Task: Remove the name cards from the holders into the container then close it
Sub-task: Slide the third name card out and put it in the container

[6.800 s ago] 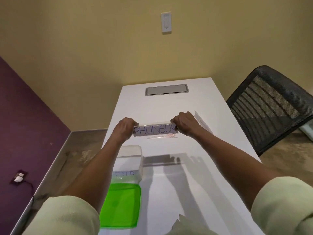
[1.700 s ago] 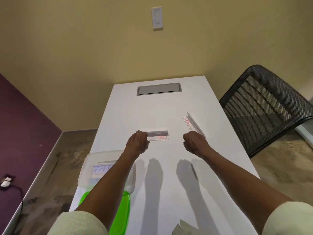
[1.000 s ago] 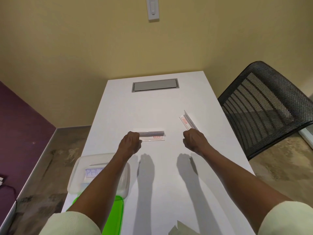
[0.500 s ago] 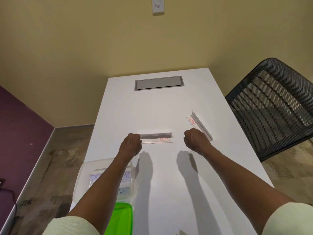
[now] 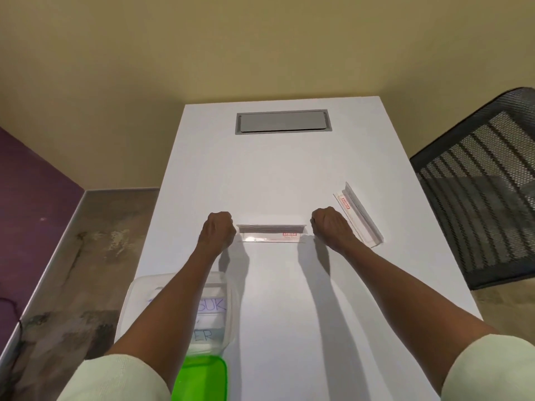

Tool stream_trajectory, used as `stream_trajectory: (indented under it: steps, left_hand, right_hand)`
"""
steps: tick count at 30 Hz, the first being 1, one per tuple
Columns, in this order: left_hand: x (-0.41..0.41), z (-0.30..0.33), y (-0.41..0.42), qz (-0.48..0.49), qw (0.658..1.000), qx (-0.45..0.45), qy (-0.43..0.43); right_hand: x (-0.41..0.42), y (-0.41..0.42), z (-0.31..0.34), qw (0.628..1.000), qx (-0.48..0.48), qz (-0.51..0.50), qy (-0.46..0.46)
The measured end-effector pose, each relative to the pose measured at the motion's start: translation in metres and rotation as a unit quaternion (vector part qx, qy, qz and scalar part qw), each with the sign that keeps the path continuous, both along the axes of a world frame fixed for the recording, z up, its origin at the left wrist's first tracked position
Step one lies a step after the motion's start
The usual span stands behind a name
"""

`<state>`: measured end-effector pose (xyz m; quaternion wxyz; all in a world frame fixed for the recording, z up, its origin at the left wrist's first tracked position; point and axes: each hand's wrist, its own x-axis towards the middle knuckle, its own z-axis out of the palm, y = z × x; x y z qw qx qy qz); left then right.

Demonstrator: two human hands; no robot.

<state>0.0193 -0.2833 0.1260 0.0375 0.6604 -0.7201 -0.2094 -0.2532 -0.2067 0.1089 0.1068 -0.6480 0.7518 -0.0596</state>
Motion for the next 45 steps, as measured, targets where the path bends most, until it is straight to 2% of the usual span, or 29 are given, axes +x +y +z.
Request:
stream_trajectory:
  steps: [7, 12, 21, 26, 37, 45]
  left_hand:
    - [-0.009, -0.034, -0.033, 0.101, 0.991, 0.062, 0.062]
    - [-0.016, -0.050, -0.049, 0.130, 0.984, 0.107, 0.062]
    - [-0.019, -0.063, -0.057, 0.147, 0.981, 0.121, 0.044]
    - [-0.024, -0.064, -0.052, 0.171, 0.977, 0.125, 0.036]
    - [-0.026, -0.042, -0.045, 0.155, 0.979, 0.128, 0.041]
    - [-0.036, -0.016, -0.038, 0.148, 0.973, 0.106, 0.140]
  right_hand:
    - [-0.003, -0.037, -0.023, 0.983, 0.084, -0.110, -0.118]
    - [-0.004, -0.052, -0.039, 0.975, 0.128, -0.133, -0.128]
    - [-0.002, -0.063, -0.055, 0.963, 0.172, -0.154, -0.141]
    - [-0.001, -0.064, -0.055, 0.959, 0.175, -0.164, -0.151]
    - [0.002, -0.062, -0.033, 0.956, 0.171, -0.177, -0.157]
    - [-0.010, -0.056, -0.004, 0.958, 0.129, -0.193, -0.166]
